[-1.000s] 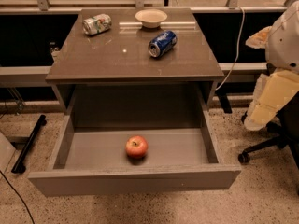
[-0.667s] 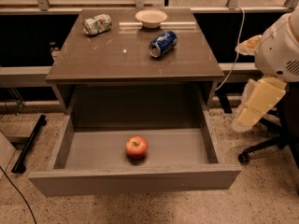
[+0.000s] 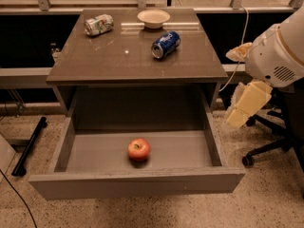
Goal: Pick apple from top drawer and place on counter
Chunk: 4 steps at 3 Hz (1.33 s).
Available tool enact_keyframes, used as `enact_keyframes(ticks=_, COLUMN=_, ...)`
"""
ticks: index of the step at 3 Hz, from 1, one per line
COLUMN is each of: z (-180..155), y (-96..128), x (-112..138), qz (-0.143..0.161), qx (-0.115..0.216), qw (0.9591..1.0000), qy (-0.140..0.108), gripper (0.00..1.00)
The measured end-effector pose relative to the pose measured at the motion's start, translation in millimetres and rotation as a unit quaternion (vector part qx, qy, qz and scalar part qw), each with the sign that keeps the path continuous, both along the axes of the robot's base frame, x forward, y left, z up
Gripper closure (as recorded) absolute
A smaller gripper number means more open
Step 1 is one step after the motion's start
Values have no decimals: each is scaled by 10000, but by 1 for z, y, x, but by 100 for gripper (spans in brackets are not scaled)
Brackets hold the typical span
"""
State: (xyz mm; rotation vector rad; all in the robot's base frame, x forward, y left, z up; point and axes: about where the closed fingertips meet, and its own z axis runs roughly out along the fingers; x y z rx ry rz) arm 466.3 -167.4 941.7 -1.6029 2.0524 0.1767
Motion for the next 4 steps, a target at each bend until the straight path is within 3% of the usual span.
enact_keyframes(ticks=1, z=-14, y=18, x=5, qz=129, qx=29, qw=9999, qy=49, gripper=0)
enact_keyframes(ticks=4, z=-109, y=73, x=37, qz=366, qx=585, qw=9967, qy=435, gripper=0)
